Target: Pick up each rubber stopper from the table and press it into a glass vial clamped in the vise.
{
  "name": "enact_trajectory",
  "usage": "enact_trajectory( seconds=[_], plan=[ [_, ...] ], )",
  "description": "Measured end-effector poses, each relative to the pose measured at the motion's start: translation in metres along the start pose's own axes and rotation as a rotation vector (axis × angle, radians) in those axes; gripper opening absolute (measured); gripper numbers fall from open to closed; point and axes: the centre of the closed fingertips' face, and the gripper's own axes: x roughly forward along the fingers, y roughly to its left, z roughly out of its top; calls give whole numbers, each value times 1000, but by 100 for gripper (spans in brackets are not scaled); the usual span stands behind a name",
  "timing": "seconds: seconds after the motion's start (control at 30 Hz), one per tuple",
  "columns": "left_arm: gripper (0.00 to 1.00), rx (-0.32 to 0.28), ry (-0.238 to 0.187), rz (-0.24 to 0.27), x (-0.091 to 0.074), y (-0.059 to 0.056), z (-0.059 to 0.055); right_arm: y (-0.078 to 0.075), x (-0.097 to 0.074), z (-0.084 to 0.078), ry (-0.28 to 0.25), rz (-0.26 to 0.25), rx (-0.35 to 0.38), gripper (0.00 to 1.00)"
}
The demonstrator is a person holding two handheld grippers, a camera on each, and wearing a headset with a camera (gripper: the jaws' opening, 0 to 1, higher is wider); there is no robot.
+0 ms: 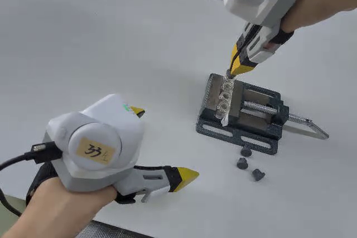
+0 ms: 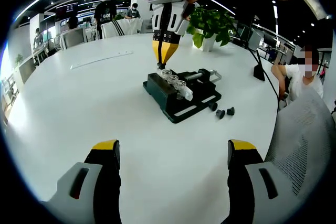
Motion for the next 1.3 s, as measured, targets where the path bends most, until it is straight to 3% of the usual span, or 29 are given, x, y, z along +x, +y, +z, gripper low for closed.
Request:
enact_trajectory(
  seconds=[0.23, 0.9, 1.17, 1.3],
  plan=[
    [83, -2, -4, 3, -1, 1, 0, -2, 1, 0, 2, -2, -3, 0],
    [83, -2, 2, 1, 0, -1, -2, 3, -2, -1, -73, -2, 27, 0],
    [83, 0, 2, -4, 2, -2, -2, 5, -2, 0, -61, 4, 33, 0],
    [83, -3, 0, -4, 2, -2, -2, 5, -2, 0, -23, -12, -11, 0]
  ],
)
